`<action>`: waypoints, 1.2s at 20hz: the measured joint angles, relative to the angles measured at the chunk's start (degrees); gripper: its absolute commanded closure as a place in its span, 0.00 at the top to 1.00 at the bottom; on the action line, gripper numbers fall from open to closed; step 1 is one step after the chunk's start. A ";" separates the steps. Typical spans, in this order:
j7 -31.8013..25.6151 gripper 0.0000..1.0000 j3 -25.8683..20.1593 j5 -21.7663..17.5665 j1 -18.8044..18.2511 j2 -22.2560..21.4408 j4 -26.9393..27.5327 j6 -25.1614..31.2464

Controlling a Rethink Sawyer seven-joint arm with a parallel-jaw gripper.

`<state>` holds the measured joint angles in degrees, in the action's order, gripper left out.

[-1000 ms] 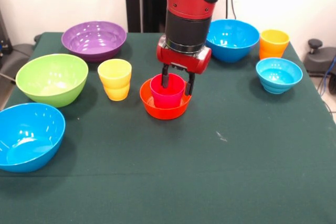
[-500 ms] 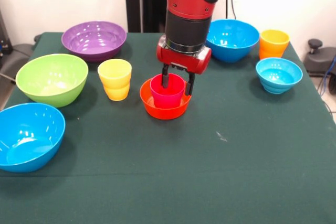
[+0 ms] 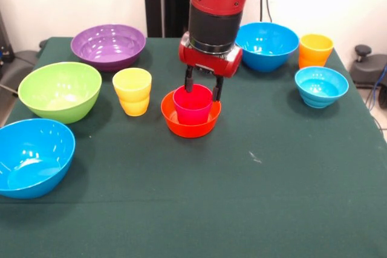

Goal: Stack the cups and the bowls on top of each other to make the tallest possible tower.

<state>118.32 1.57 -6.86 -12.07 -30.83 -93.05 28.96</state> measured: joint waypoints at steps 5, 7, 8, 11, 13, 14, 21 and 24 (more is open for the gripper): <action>0.00 1.00 -0.10 0.00 0.01 -2.02 -0.09 2.00; 0.00 1.00 -0.19 -0.01 -0.01 -3.00 -0.17 2.68; 0.00 1.00 -0.28 -0.01 -0.04 -3.46 -0.26 2.80; 0.00 1.00 -0.93 -0.01 -0.35 -4.77 -0.72 2.82; 0.00 1.00 -1.79 -0.01 -0.78 -5.70 -1.20 2.81; 0.00 1.00 -1.99 -0.04 -0.89 -5.92 -1.35 2.82; 0.00 1.00 -3.57 -0.08 -1.96 -8.54 -4.40 2.82; 0.00 1.00 -3.69 -0.12 -2.00 -10.09 -6.14 2.88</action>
<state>118.32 -2.12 -6.98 -14.07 -40.92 -99.19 31.84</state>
